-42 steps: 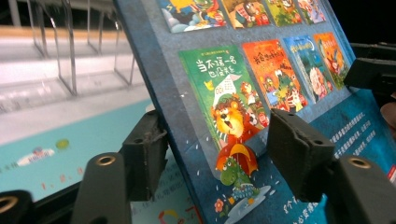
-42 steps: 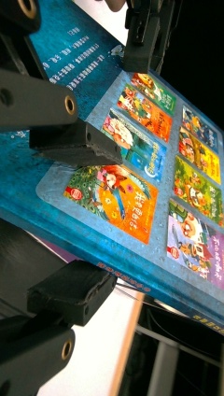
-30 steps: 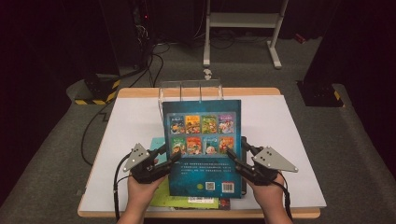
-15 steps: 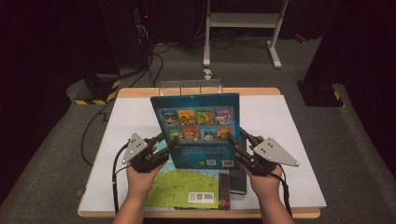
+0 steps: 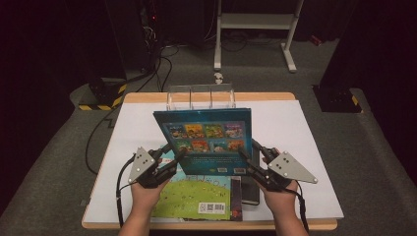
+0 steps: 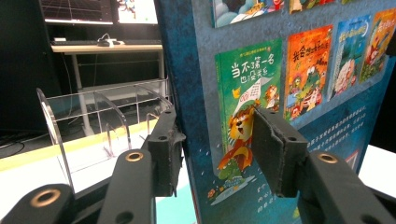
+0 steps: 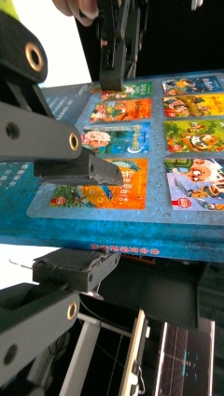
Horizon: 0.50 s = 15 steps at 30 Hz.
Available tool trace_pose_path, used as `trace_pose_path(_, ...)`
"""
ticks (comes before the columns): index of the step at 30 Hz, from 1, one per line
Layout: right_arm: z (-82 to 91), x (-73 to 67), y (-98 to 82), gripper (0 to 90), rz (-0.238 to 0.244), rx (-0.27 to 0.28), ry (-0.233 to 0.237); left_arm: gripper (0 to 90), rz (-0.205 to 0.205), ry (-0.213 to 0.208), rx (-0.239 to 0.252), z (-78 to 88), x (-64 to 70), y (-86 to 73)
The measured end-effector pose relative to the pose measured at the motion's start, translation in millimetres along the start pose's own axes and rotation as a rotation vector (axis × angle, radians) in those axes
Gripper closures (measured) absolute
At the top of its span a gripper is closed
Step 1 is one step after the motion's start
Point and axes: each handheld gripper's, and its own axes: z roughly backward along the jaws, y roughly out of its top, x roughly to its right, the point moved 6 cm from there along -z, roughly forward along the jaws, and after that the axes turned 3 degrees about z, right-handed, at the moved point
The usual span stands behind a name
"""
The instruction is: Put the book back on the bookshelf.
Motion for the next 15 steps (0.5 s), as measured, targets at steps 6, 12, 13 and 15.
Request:
trace_pose_path(6,-0.1,-5.4,-2.0,55.2,-0.005,-0.021,0.033,52.0,0.024,0.0,0.0,4.3,-5.0,-1.4)
trace_pose_path(12,-4.3,-4.3,-9.3,44.6,-0.061,-0.065,0.092,50.8,0.024,-0.003,0.003,6.9,-4.7,-2.2)
trace_pose_path(13,-5.7,-3.1,-11.5,42.2,-0.091,-0.07,0.119,50.6,0.025,-0.005,0.006,7.7,-4.2,-2.5)
trace_pose_path(15,-6.1,-2.7,-12.6,39.6,-0.098,-0.071,0.124,50.4,0.022,-0.004,0.003,8.5,-4.1,-2.6)
